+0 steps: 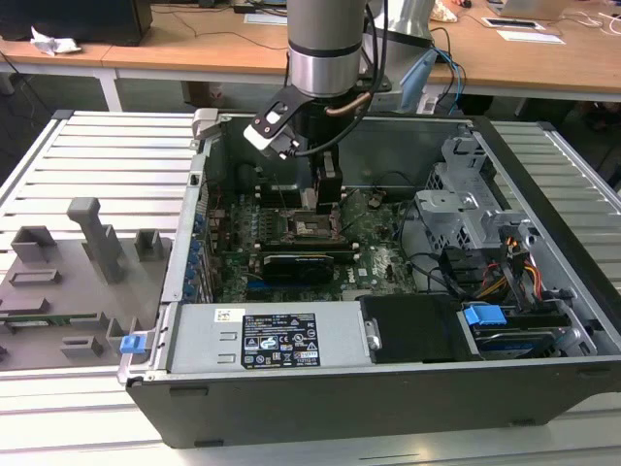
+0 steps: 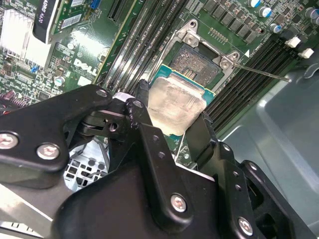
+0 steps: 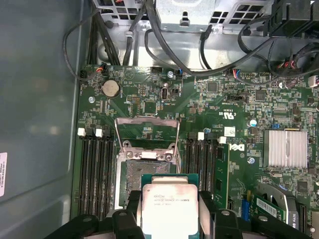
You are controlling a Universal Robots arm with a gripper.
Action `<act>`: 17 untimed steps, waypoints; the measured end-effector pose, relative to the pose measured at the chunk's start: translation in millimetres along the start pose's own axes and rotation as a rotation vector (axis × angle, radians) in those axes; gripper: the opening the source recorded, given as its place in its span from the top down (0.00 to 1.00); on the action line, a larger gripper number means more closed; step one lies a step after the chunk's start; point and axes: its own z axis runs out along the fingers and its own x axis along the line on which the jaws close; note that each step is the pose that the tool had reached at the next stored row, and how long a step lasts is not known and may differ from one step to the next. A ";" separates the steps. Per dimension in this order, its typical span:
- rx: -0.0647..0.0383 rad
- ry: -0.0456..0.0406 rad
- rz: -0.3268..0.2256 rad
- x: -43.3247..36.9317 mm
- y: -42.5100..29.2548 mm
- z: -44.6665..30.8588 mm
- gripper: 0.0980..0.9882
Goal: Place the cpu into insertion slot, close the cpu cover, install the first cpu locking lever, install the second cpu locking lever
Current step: 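Place the cpu into insertion slot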
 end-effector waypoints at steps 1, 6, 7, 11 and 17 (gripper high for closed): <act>0.000 0.0000 0.000 0.0 0.0 0.2 0.50; 0.000 0.0000 0.000 0.0 -0.1 1.8 0.50; 0.000 -0.0001 0.000 0.0 -0.2 2.1 0.50; 0.000 0.0000 0.000 -0.1 -0.3 3.3 0.50; 0.000 0.0000 0.000 -0.1 -0.4 4.9 0.50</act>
